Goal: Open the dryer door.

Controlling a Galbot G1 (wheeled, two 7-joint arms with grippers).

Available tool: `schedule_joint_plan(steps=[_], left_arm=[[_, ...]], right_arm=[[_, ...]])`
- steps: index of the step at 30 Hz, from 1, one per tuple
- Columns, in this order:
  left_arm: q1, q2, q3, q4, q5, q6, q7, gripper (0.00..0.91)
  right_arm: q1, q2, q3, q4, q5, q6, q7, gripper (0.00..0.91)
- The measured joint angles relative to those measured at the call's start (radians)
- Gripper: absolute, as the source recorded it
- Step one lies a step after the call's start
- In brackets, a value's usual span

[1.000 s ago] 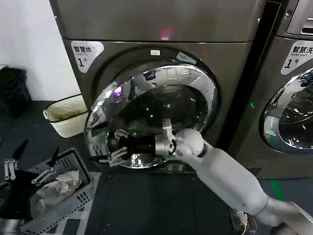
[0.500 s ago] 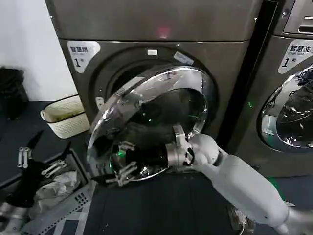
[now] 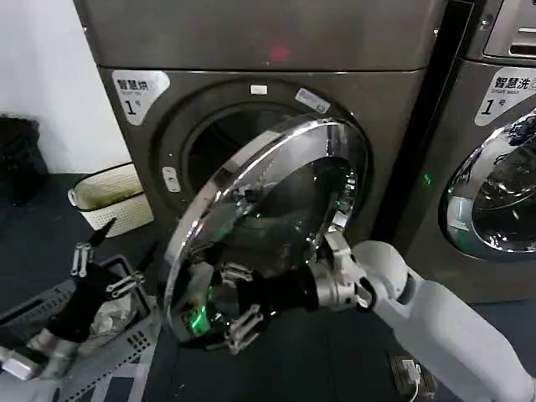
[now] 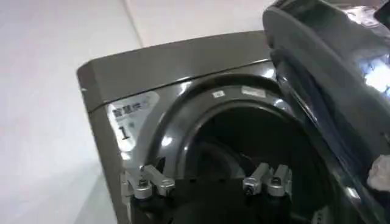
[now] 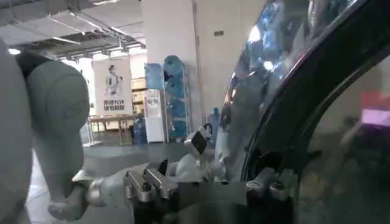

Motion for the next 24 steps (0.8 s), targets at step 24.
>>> schedule_joint_plan(steps=[24], left_arm=[[-0.102,0.043,0.165,0.052,0.011,-0.024,0.001,0.907]], right_arm=[[-0.782,-0.114,0.811,0.105,-0.135,0.113,0.127,0.907]])
